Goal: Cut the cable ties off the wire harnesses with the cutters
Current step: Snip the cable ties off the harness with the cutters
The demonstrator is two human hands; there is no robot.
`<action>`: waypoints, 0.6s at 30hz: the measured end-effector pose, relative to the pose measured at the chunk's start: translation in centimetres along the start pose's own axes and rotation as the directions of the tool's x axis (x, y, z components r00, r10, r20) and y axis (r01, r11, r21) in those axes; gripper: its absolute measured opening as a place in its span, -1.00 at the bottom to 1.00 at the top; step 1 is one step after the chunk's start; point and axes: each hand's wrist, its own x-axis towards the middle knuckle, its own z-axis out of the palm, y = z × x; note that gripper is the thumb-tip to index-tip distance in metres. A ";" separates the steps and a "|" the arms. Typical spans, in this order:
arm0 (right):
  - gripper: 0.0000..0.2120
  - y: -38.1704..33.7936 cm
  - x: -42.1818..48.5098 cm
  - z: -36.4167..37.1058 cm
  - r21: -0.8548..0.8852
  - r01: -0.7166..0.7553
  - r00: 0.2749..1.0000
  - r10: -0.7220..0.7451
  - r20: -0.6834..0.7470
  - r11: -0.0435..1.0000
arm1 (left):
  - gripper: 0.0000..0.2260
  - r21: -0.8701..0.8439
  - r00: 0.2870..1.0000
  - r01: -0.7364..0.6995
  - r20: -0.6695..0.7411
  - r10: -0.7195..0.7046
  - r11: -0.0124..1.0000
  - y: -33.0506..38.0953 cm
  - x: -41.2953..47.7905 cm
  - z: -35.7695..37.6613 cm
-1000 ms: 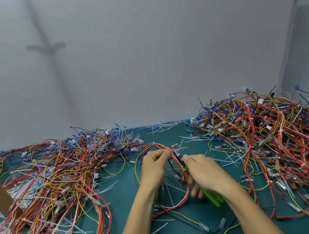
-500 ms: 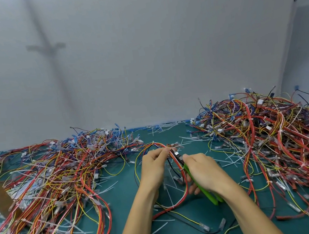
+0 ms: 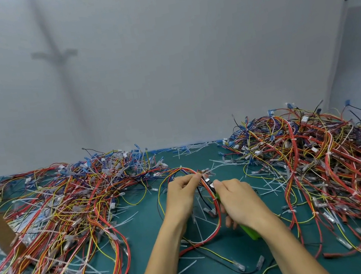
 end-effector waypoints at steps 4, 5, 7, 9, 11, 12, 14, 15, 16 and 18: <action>-0.43 0.0 -0.1 0.0 -0.004 0.013 1.000 -0.013 -0.004 1.000 | -0.71 0.031 1.000 0.011 -0.002 -0.011 0.999 0.1 -0.1 -0.1; -0.43 0.0 -0.1 0.0 0.013 0.009 1.000 -0.009 0.002 1.000 | -0.72 0.029 1.000 0.019 -0.012 -0.019 0.999 0.2 -0.2 -0.2; -0.46 0.0 0.1 0.0 0.119 -0.021 1.000 0.021 0.002 0.993 | -0.77 -0.019 0.998 0.053 -0.041 -0.054 0.998 0.4 -0.2 -0.4; -0.49 0.0 0.2 0.0 0.261 -0.053 0.998 0.063 -0.029 0.964 | -0.79 -0.133 0.991 0.121 -0.034 -0.126 0.984 0.7 -0.1 -0.6; -0.52 0.1 0.3 -0.1 0.334 -0.074 0.994 0.096 -0.048 0.940 | -0.78 -0.312 0.984 0.176 0.034 -0.174 0.934 1.0 0.1 -0.8; -0.55 0.2 0.4 -0.2 0.372 -0.083 0.995 0.099 -0.025 0.925 | -0.78 -0.401 0.982 0.190 0.065 -0.179 0.896 1.3 0.1 -0.9; -0.69 0.2 0.5 -0.2 0.459 -0.066 0.998 0.057 0.034 0.886 | -0.78 -0.492 0.981 0.195 0.098 -0.168 0.849 1.6 0.1 -1.2; -0.77 0.2 0.5 -0.2 0.504 -0.043 0.999 0.027 0.039 0.863 | -0.78 -0.484 0.981 0.193 0.109 -0.160 0.854 1.6 0.1 -1.3; -0.83 0.1 0.6 -0.2 0.546 -0.015 1.000 0.001 0.025 0.837 | -0.79 -0.445 0.981 0.190 0.112 -0.156 0.875 1.7 0.0 -1.4; -0.89 0.0 0.6 -0.1 0.593 0.045 0.999 -0.031 -0.035 0.804 | -0.80 -0.289 0.987 0.157 0.070 -0.143 0.944 1.7 0.0 -1.5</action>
